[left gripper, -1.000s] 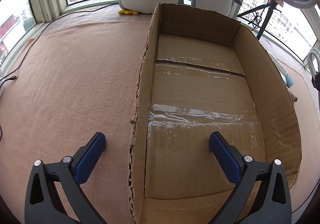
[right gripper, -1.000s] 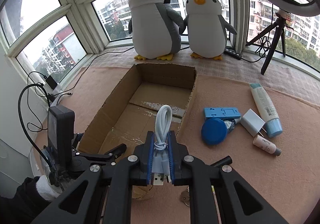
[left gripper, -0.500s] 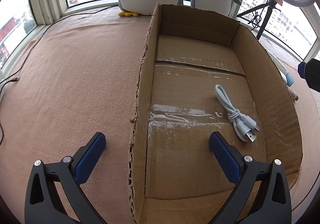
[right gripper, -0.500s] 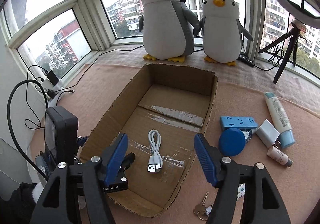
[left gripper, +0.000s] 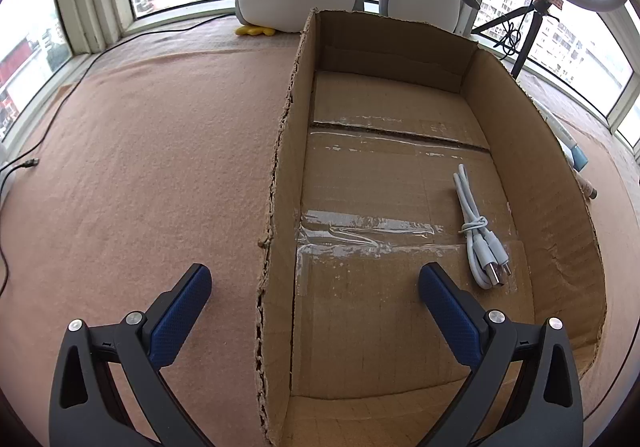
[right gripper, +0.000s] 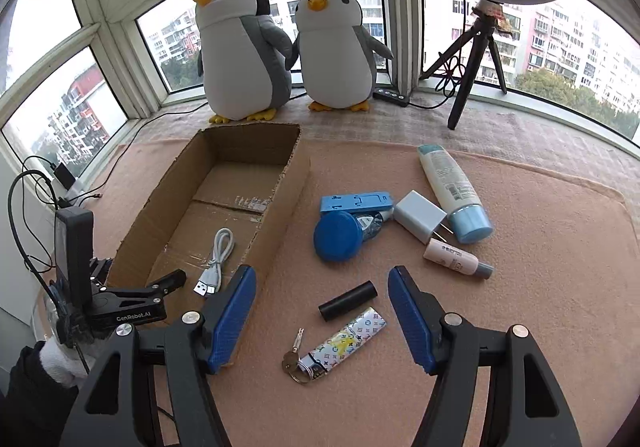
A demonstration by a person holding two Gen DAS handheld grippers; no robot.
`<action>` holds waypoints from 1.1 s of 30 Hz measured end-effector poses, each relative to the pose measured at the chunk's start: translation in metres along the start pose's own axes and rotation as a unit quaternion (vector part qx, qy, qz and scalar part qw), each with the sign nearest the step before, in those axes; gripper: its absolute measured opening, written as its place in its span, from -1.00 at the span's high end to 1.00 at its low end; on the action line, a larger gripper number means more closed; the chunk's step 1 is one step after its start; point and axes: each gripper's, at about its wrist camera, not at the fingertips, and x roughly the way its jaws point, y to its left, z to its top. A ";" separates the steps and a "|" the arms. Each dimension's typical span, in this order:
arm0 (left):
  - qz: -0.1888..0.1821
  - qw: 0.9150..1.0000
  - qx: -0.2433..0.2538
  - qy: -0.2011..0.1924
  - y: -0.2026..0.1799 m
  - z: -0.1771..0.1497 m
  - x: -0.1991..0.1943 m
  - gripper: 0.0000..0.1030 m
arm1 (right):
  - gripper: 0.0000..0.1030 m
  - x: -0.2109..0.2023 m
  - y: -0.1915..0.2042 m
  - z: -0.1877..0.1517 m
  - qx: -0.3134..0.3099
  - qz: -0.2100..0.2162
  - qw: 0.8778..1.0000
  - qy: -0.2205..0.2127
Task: Organize rigid objects
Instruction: 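Move the right gripper to the small white tube and close on it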
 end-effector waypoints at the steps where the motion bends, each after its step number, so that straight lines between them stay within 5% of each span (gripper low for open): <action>1: 0.000 1.000 0.000 0.000 0.000 0.000 0.000 -1.00 | -0.26 0.000 -0.006 -0.003 0.008 -0.003 1.000 0.004; 13: 0.000 1.000 0.002 -0.003 -0.001 0.000 -0.001 -1.00 | -0.19 0.015 -0.038 -0.024 0.072 -0.015 0.996 0.045; 22: -0.001 1.000 0.002 -0.004 -0.001 0.000 -0.001 -1.00 | 0.15 0.043 -0.062 -0.013 0.094 -0.032 0.993 0.058; 27: -0.001 1.000 0.002 -0.003 -0.001 0.000 -0.001 -1.00 | 0.19 0.050 -0.088 0.002 0.086 -0.057 0.993 0.049; 33: 0.000 1.000 0.002 -0.002 -0.001 0.000 0.000 -1.00 | 0.19 0.068 -0.111 0.020 0.080 -0.039 0.995 0.055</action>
